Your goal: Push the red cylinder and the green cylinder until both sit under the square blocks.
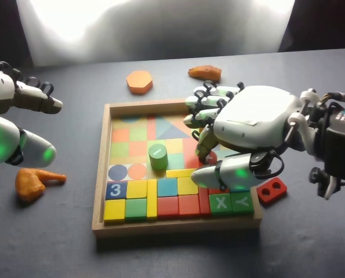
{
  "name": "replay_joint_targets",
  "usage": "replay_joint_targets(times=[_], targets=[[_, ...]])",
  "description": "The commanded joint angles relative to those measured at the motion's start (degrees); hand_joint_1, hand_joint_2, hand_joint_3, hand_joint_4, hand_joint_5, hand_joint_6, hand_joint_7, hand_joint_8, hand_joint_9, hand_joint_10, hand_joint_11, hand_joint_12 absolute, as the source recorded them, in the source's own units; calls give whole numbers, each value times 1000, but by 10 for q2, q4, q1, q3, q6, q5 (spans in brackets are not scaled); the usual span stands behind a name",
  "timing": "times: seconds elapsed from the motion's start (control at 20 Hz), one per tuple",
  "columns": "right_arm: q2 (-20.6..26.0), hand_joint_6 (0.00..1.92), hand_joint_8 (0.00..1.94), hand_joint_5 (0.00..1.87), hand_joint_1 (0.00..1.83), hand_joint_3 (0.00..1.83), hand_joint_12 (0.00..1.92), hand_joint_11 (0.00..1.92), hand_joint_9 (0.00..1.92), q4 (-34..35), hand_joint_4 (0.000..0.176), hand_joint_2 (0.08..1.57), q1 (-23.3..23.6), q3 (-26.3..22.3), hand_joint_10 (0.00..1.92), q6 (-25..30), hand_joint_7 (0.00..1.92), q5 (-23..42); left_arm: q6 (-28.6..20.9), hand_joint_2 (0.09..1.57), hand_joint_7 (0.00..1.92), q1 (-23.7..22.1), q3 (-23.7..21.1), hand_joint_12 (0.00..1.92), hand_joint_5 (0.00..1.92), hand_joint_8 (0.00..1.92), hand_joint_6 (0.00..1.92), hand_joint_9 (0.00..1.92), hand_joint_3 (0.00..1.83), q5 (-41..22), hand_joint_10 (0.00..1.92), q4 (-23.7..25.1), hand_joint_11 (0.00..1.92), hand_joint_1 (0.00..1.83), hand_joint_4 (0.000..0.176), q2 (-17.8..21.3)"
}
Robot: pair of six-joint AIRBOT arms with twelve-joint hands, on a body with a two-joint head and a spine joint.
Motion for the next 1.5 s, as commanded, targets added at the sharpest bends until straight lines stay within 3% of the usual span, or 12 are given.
replay_joint_targets(times=[0.0,0.35,0.65,0.8,0.95,1.45], targets=[[9,82,7,820,0,0,0,0,41,-5,0,1230,-1,-1,21,-6,272,36,-6,1256,131,-1,-2,434,105,1,2,135,0,-42,1,10,0,11,0,8],[45,82,2,816,0,0,0,0,23,-29,0,1235,-18,-24,14,-5,263,28,-12,1247,154,3,-4,492,125,5,4,156,0,-42,5,10,0,25,0,9],[66,85,4,817,0,0,0,0,30,-44,0,1233,-23,-39,18,-5,271,29,-12,1266,132,3,-3,397,110,3,3,130,2,-42,2,10,0,4,0,9],[72,94,9,834,0,0,0,0,13,-51,0,1233,-24,-39,12,-5,285,29,-12,1253,175,4,-2,499,142,7,4,169,0,-42,7,11,0,1,0,9],[76,92,1,826,0,0,0,0,3,-54,0,1235,-24,-39,8,-5,266,29,-12,1261,157,4,-2,483,131,0,0,157,1,-41,1,11,0,1,0,9],[77,93,18,814,0,0,0,0,45,-54,0,1232,26,-39,20,20,280,28,-11,1277,153,4,-1,481,132,3,1,157,3,-40,2,11,0,2,0,9]])
